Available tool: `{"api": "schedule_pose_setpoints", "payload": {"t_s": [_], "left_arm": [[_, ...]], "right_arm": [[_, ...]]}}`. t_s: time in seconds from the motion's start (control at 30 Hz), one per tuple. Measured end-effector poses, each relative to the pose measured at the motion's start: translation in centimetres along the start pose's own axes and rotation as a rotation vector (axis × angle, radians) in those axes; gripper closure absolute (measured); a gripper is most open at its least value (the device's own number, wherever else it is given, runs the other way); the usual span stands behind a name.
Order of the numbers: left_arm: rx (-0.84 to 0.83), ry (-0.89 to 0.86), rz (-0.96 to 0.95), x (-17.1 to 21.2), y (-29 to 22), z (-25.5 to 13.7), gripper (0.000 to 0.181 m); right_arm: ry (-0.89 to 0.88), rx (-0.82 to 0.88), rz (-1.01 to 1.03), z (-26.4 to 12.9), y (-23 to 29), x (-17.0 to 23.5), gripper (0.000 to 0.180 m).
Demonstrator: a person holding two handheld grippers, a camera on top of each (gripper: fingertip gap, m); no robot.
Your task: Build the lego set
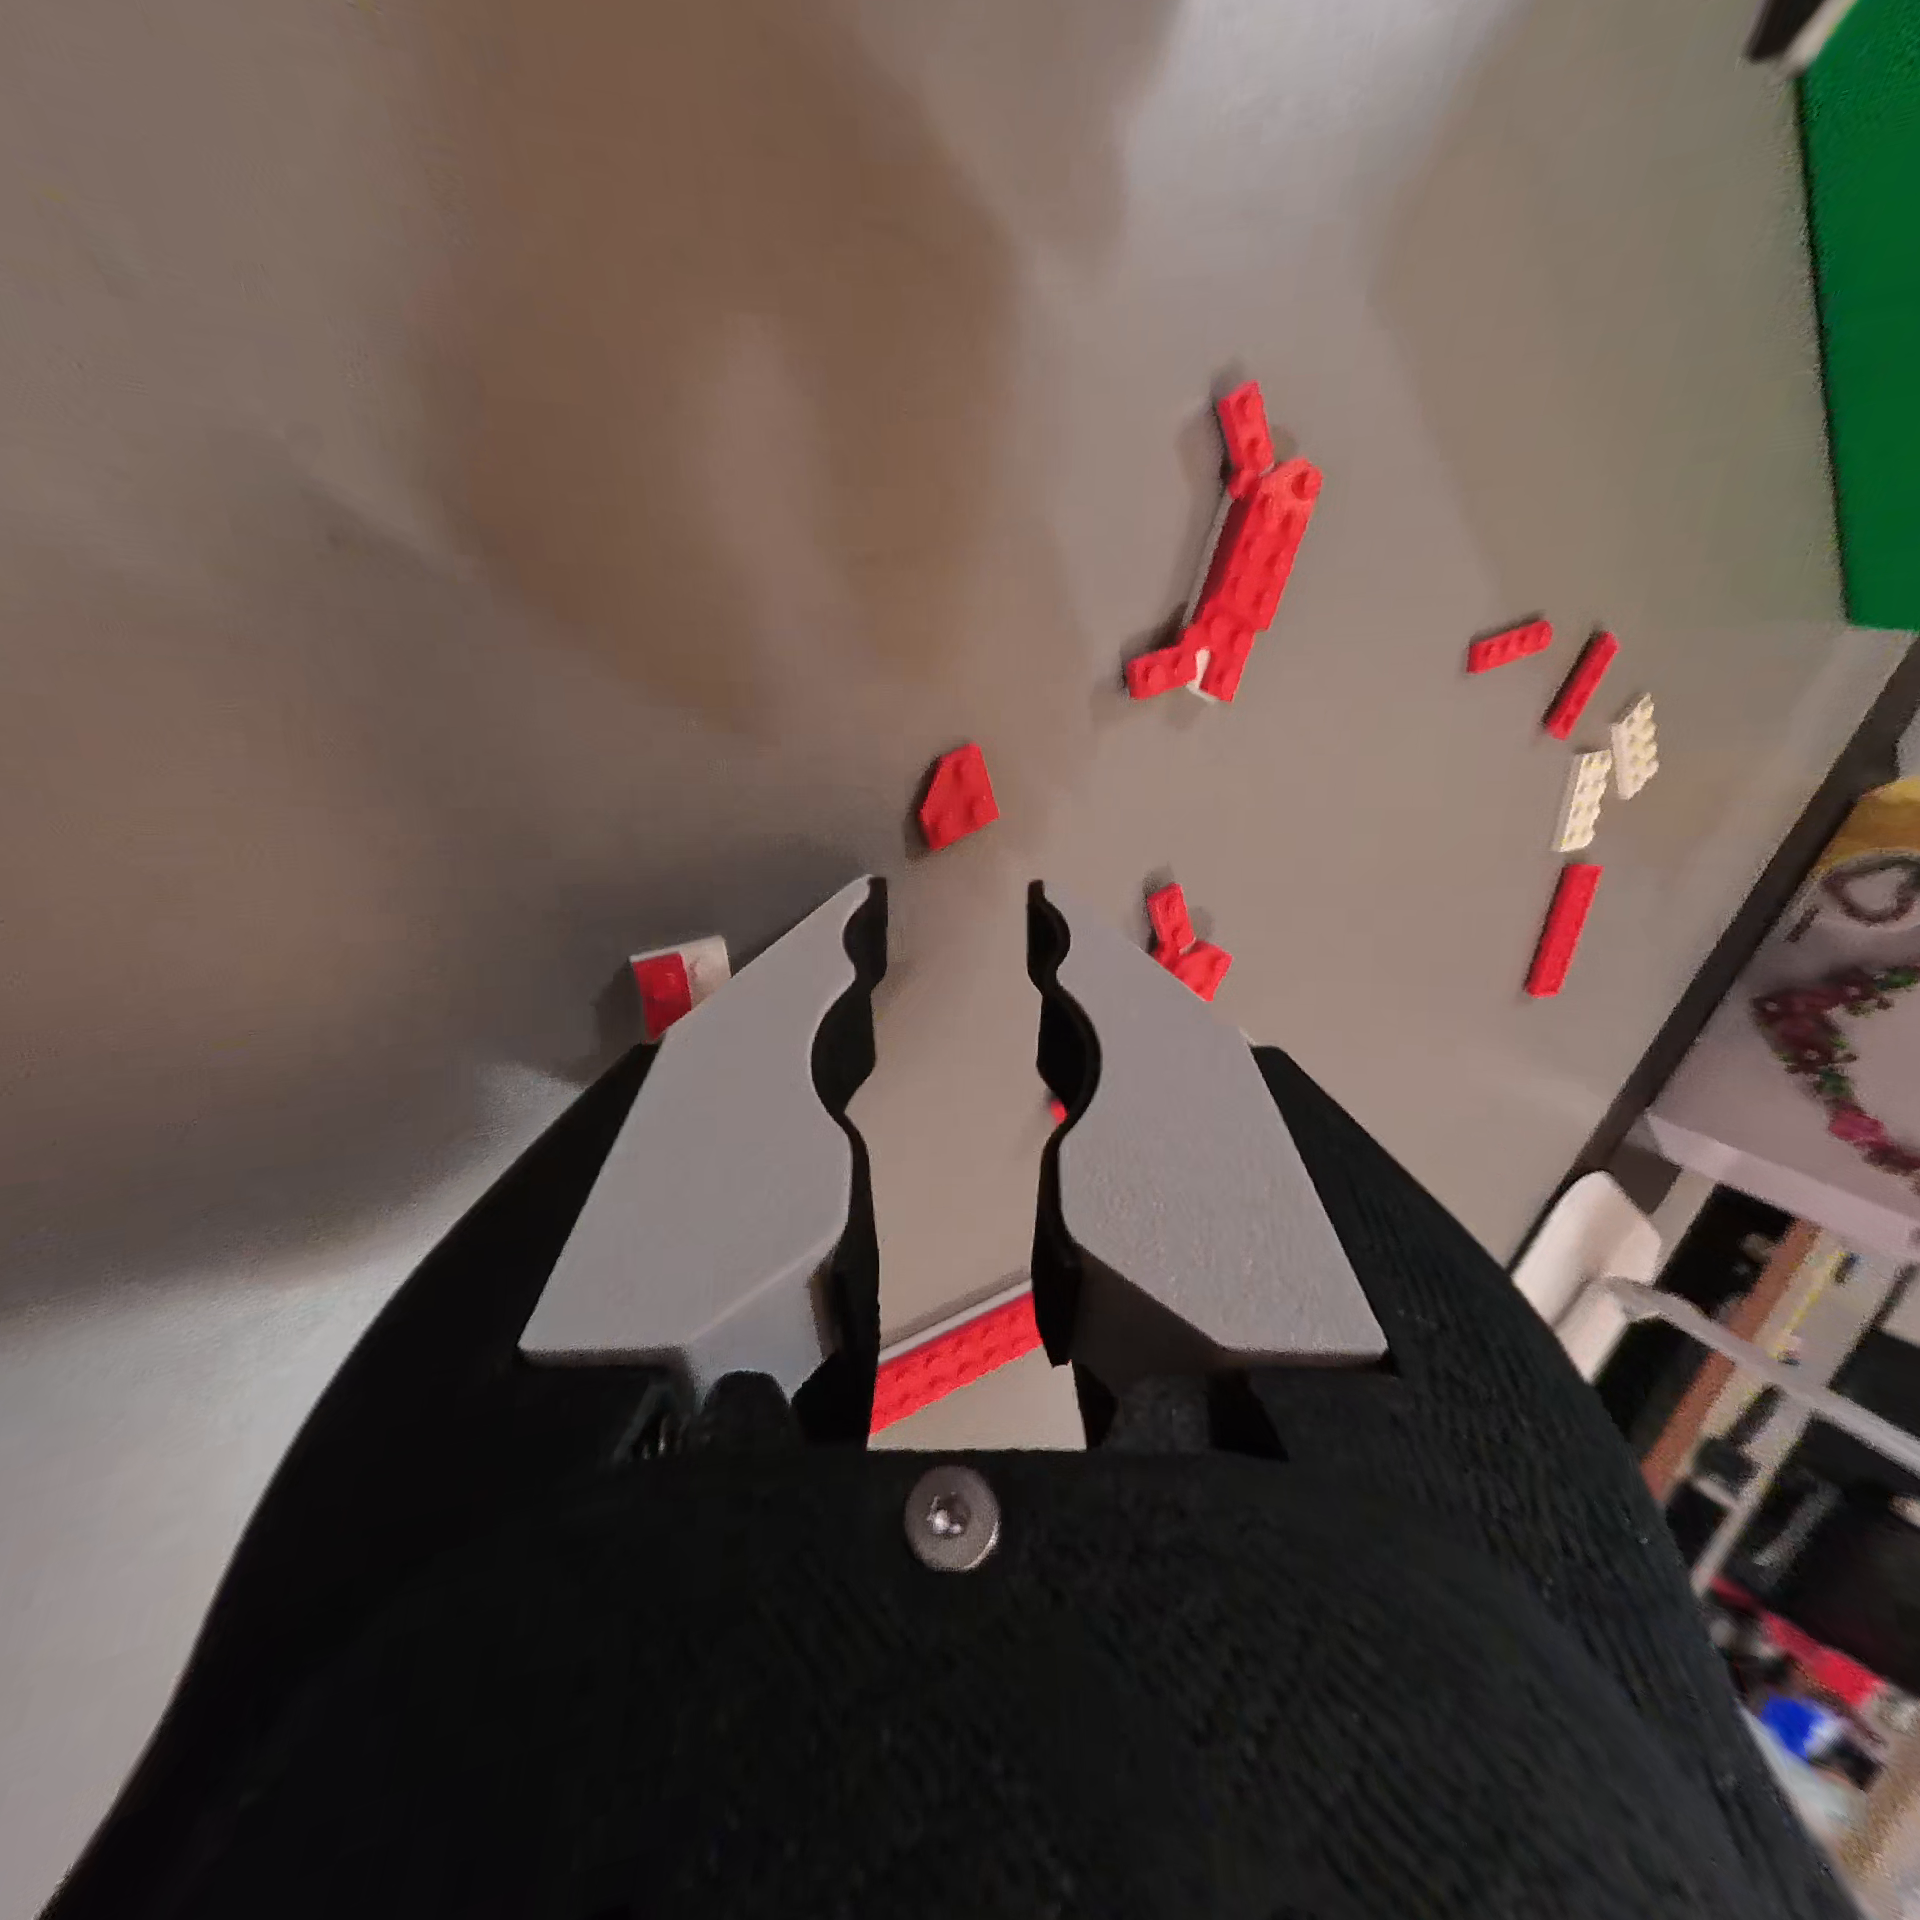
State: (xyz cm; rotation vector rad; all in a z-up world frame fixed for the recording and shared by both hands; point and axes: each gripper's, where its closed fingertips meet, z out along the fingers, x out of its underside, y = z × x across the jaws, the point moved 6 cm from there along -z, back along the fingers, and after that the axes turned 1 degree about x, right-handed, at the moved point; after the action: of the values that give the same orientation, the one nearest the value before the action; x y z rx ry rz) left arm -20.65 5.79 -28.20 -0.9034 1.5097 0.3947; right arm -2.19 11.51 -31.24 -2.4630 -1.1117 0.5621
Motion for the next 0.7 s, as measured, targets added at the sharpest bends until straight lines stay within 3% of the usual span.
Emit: {"api": "schedule_pose_setpoints", "payload": {"t_s": [0.2, 0.3, 0.7], "left_arm": [[-0.002, 0.009, 0.002, 0.2, 0.1, 0.1, 0.163], [-0.003, 0.013, -0.002, 0.3, 0.2, 0.1, 0.163], [-0.013, 0.056, 0.017, 0.6, 0.4, 0.1, 0.165]], "right_arm": [[-0.129, -0.027, 0.427, -0.4, -0.4, 0.0, 0.152], [-0.148, -0.024, 0.540, 0.2, -0.4, 0.0, 0.151], [-0.099, 0.003, 0.573, 1.3, -1.5, 1.8, 0.159]]}}
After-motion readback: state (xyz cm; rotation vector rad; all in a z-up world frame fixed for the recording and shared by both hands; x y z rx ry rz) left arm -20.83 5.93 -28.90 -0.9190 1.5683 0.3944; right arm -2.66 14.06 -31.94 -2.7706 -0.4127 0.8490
